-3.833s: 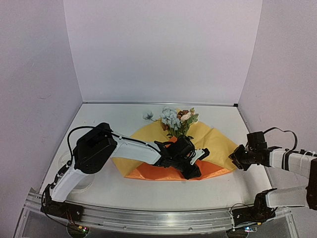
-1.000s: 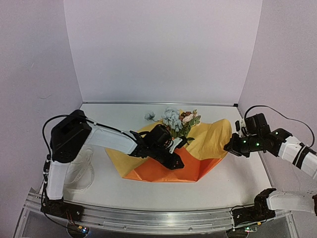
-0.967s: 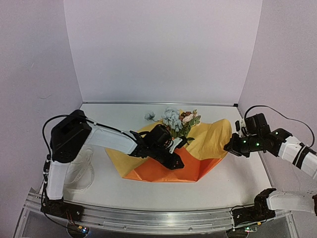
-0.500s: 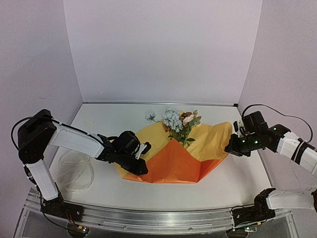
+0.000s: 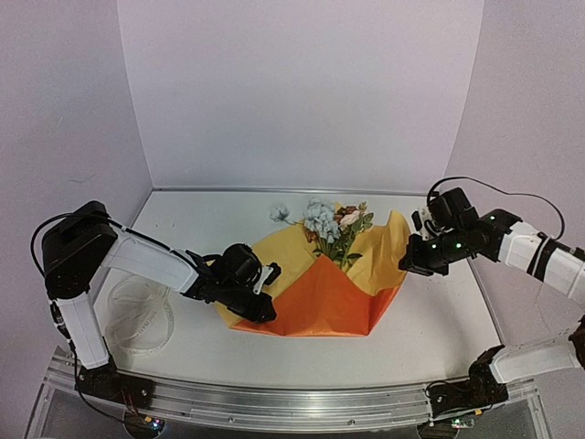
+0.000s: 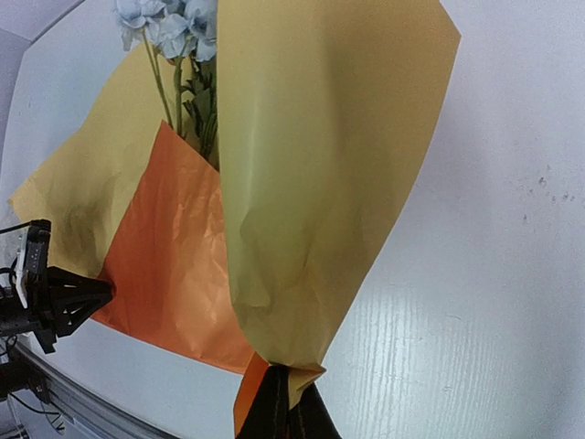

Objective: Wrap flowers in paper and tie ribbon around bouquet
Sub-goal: Fold the right corner of the flattened wrapping paper at the center of the board.

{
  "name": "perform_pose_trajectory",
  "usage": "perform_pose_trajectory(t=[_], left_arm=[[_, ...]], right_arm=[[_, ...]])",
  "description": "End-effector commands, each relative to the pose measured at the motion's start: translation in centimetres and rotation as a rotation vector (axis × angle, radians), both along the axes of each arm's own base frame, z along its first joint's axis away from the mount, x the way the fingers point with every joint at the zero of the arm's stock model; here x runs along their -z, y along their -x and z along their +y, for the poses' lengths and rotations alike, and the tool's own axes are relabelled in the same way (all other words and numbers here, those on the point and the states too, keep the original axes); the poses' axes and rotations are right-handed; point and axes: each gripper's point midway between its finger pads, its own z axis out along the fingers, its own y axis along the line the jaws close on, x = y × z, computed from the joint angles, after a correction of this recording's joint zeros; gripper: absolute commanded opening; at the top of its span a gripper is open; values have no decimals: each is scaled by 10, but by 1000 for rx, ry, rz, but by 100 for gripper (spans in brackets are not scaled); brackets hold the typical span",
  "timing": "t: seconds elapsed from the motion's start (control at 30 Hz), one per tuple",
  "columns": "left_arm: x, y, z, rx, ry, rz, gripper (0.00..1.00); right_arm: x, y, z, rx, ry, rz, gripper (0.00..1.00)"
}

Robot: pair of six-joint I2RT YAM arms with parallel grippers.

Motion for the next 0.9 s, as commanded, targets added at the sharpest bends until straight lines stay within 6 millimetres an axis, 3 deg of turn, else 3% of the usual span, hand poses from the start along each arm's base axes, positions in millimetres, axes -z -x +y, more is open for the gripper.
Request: perform_pose_trajectory(t=[0.0,0.33,0.47,0.57,0.63,0.7,0.87], left_arm=[[9,2,0,-5,-7,18,11],[5,2,3,-11,-1,7,11],[3,1,3,-10,-4,-3,11],[1,-1,2,-10,-3,-11,11],[-1,-2,0,-7,-1,-14,11],[-2,-2,0,-6,1,-16,11],[-3,-2,-2,4,4,-18,11]], right_arm=[[-12,-16,35,-31,-37,-16,0],[15,-64,113,-11,-173,51,0],[22,-71,142,-32,-206,77,1],[24,-72,156,-55,-228,98,10],[24,-71,159,-68,-236,106,16],[16,-64,154,-101,-226,85,28],[9,-33,114,-185,-93,56,58]])
